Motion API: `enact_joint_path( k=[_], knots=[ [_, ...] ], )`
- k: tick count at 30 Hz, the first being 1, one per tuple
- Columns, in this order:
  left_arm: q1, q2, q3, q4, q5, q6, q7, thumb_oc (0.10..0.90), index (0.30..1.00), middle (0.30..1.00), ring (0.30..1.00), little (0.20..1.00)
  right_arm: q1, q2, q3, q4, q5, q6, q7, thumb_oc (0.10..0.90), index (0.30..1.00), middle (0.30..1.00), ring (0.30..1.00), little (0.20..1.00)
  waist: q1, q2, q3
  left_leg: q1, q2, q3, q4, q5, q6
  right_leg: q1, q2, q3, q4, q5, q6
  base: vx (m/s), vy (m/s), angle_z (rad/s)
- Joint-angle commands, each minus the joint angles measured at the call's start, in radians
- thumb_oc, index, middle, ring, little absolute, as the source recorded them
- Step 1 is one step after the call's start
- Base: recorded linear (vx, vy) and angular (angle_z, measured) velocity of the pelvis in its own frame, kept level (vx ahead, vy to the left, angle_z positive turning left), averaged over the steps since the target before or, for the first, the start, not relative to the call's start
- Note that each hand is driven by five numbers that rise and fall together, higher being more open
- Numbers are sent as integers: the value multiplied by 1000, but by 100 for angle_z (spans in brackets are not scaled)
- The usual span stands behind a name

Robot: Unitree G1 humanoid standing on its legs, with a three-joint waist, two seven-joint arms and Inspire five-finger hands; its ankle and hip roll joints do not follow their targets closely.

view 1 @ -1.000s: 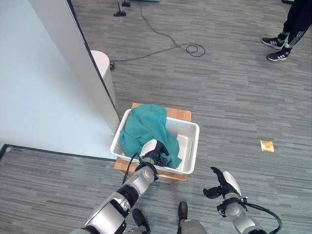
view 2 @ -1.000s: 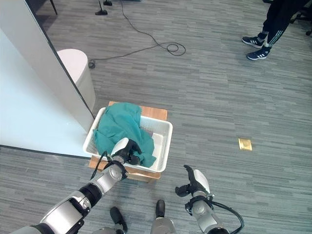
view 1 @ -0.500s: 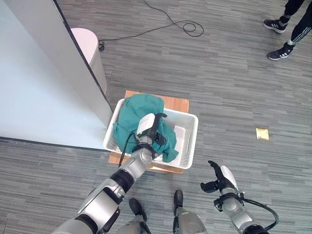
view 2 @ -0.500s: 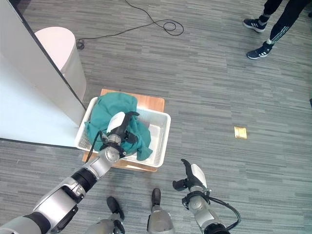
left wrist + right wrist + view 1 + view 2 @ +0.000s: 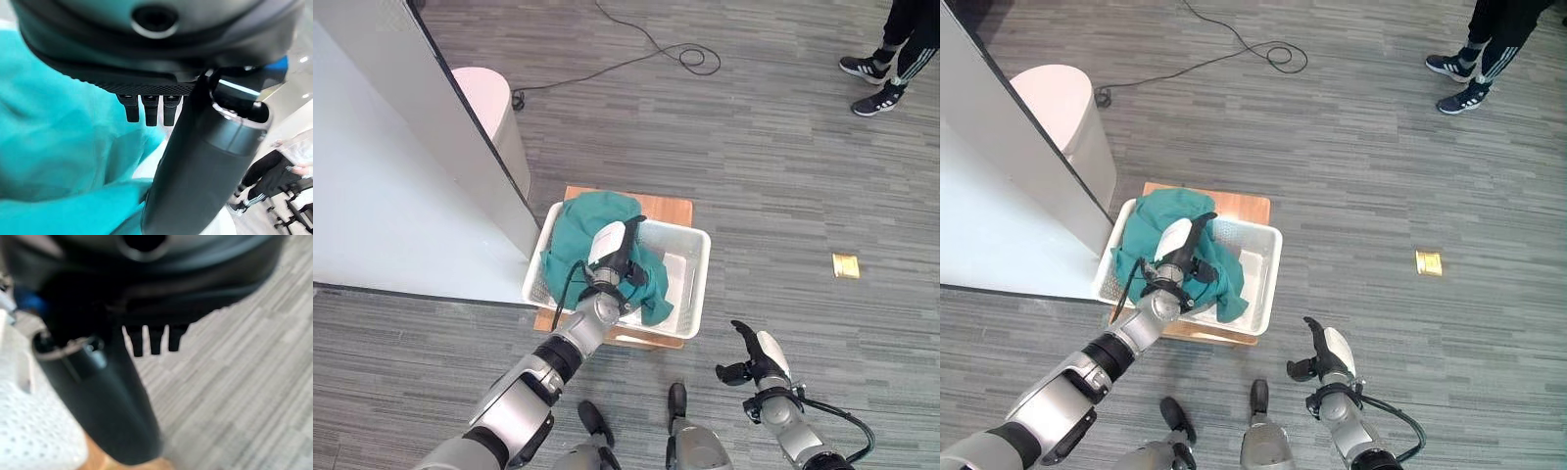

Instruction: Pick up bed clothes into laundry basket.

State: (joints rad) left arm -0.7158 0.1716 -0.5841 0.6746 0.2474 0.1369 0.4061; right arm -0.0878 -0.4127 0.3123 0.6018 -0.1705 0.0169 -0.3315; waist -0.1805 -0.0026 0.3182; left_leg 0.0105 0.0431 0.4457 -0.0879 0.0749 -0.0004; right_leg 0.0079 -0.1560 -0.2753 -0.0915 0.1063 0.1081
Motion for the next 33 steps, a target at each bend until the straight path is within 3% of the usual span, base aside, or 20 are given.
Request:
enact_joint_path(
  k=[1, 5, 9, 16, 20, 24, 28, 33],
  knots=[
    [-189, -33, 33, -28, 47, -80, 71, 800, 900, 900, 900, 900, 8, -69, -55, -72, 6, -62, -43, 800, 900, 900, 900, 900, 29, 2, -114, 45, 61, -23, 1, -92, -77, 24, -58, -59, 4, -44, 98, 27, -45, 13],
    [-208, -1, 39, -90, 25, -96, 52, 800, 900, 900, 900, 900, 12, -75, -60, -78, 0, -61, -35, 800, 900, 900, 900, 900, 32, 8, -128, 57, 63, -27, 1, -93, -79, 41, -56, -67, 4, -47, 99, 28, -36, 10],
    [-234, 66, 38, -257, -110, -154, -57, 800, 900, 900, 900, 900, 39, -72, -71, -81, -19, -50, -11, 800, 900, 900, 900, 900, 39, 33, -154, 68, 61, -34, 1, -92, -80, 57, -57, -75, 4, -50, 101, 20, -11, 1],
    [-271, 142, -12, -329, -115, -156, -167, 800, 900, 900, 900, 900, 77, -55, -78, -99, -62, -32, 17, 800, 900, 900, 900, 900, 49, 58, -174, 79, 57, -45, 1, -95, -80, 74, -58, -83, 4, -52, 103, 19, 3, 2],
    [-256, 155, -54, -268, -42, -134, -245, 800, 900, 900, 900, 900, 96, -43, -75, -122, -92, -18, 30, 800, 900, 900, 900, 900, 49, 66, -176, 85, 56, -52, 1, -98, -81, 83, -55, -83, 4, -57, 102, 8, 1, 1],
    [-192, 133, -121, -87, 131, -104, -368, 800, 900, 900, 900, 900, 106, -34, -66, -128, -111, -5, 49, 800, 900, 900, 900, 900, 40, 69, -174, 92, 55, -53, 1, -104, -83, 87, -52, -82, 4, -62, 101, 24, 9, 0],
    [-183, 81, -201, 182, 313, -97, -427, 800, 900, 900, 900, 900, 69, -56, -46, -105, -100, -10, 62, 800, 900, 900, 900, 900, 25, 66, -168, 99, 57, -47, 1, -109, -86, 89, -47, -68, 4, -69, 99, 0, 0, 0],
    [-229, 103, -269, 269, 400, -109, -458, 800, 900, 900, 900, 900, 58, -91, -42, -82, -84, -15, 70, 800, 900, 900, 900, 900, 8, 71, -168, 112, 56, -32, 1, -115, -88, 89, -43, -55, 4, -70, 100, 35, 8, -3]
  ],
)
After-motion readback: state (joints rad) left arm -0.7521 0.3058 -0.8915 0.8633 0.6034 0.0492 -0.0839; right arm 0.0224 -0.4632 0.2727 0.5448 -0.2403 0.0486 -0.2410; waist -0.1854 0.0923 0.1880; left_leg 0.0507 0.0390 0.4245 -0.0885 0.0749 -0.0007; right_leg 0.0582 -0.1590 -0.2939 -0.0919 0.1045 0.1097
